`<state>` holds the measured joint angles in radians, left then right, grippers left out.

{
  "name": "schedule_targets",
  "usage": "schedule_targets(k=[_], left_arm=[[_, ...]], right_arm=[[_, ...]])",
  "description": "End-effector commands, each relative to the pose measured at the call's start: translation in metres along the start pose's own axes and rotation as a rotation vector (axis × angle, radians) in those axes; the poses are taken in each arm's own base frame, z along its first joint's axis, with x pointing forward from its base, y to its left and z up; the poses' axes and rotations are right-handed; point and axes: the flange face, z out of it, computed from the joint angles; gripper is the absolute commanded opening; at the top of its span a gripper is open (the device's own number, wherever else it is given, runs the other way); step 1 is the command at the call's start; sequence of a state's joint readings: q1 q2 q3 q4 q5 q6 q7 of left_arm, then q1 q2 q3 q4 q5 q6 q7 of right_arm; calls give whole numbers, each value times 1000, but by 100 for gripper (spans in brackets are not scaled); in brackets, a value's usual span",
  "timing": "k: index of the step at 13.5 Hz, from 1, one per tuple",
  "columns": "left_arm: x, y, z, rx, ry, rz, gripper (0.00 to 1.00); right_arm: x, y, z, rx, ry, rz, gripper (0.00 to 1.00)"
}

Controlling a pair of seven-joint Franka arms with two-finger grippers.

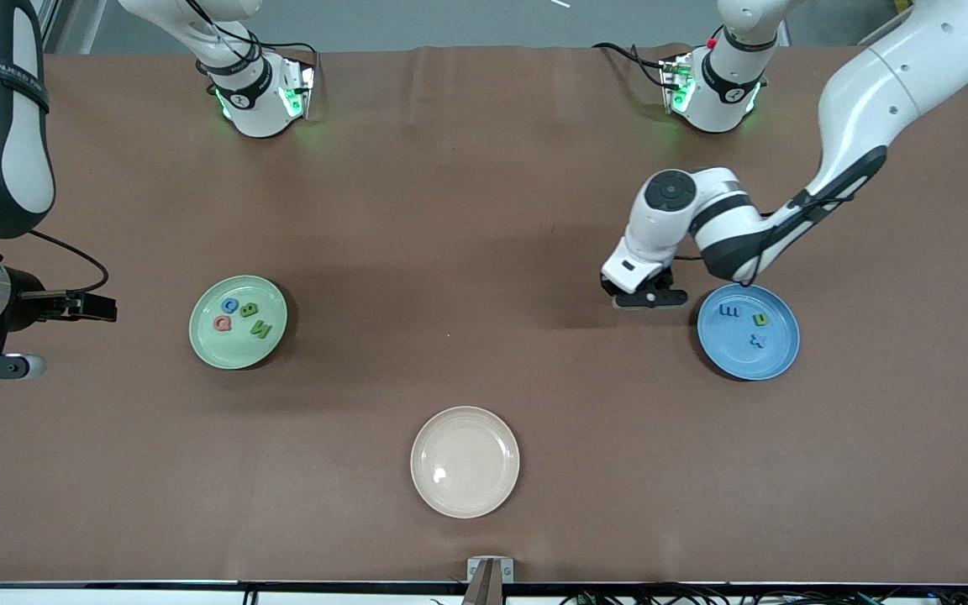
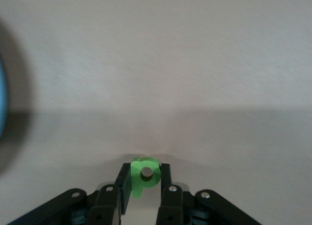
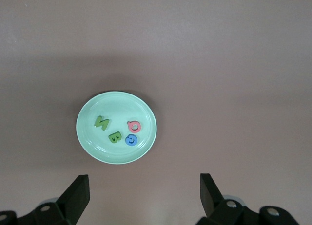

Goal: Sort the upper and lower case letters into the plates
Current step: 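Carry the green p toward the blue plate while the right gripper withdraws, then lower the green p into the blue plate with the left gripper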

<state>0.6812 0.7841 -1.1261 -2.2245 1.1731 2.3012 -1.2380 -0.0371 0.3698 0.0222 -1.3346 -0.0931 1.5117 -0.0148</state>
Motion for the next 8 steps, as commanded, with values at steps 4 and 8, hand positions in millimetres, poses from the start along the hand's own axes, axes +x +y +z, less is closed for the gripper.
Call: schedule_targets(k=[4, 8], left_arm=[[18, -63, -31, 40, -90, 60, 3], [35, -117, -31, 34, -99, 84, 3]], right_arm=[[-17, 4, -13, 72, -28, 20, 100], [-43, 5, -31, 69, -4, 18, 100]])
